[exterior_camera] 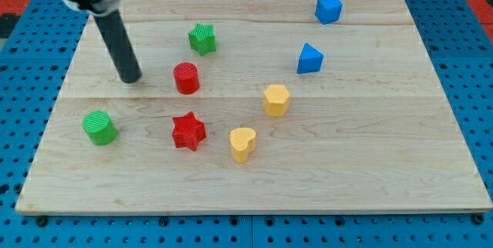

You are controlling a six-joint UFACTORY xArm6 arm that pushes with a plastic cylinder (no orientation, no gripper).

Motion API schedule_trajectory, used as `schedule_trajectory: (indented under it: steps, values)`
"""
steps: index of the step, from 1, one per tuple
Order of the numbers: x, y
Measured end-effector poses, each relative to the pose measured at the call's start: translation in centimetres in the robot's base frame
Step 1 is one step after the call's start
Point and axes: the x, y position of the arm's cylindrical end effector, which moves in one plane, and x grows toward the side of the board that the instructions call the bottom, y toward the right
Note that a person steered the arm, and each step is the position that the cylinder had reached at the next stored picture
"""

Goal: Slide green circle towards top center

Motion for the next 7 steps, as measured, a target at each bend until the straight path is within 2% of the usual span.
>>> schedule_trajectory:
  steps: [1,2,3,5,7]
  values:
    - [6.1,0.9]
    - [10.0,-0.2]
    - [11.5,-5.9]
    - [7.6,-12.0]
    - [9.0,-11.6]
